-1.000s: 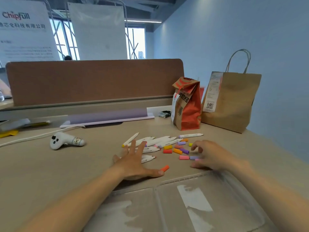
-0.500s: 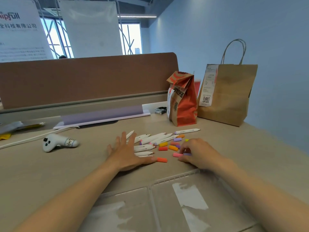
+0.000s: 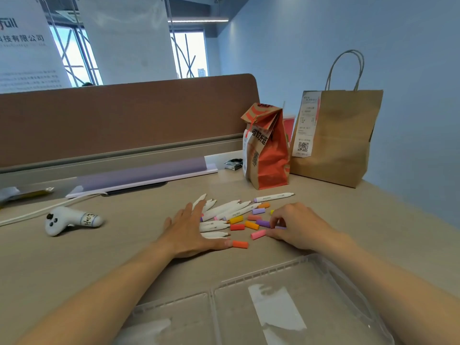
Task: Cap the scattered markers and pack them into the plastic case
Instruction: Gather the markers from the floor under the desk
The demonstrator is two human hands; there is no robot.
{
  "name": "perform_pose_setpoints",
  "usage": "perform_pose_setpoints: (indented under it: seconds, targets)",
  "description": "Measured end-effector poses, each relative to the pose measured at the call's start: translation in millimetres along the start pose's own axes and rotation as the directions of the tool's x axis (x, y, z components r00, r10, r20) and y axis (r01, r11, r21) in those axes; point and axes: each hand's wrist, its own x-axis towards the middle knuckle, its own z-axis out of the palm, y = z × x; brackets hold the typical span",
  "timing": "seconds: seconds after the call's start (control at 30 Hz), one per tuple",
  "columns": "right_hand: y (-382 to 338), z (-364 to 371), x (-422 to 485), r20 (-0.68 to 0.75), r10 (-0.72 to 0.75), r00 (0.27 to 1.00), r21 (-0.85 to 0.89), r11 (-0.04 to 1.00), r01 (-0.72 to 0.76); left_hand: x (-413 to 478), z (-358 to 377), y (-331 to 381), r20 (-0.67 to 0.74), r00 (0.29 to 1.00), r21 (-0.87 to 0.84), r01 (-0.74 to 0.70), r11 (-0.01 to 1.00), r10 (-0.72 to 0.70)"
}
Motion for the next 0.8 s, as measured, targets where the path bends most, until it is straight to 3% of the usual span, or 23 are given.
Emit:
perform_pose_setpoints:
  seconds: [0.43, 0.8]
  targets:
    - [66.6, -9.3, -10.4, -0.111, 0.112, 0.988, 0.221, 0.971, -0.085, 22.8, 12.4, 49.7, 0.032, 0.981, -0.16, -0.186, 0.969, 0.194]
    - [82.0, -19.5, -24.5, -0.023, 0.206, 0.978, 0.275, 0.942, -0.192, 39.9, 21.8, 97.5, 0.027, 0.946, -0.246, -0.307, 0.92, 0.323]
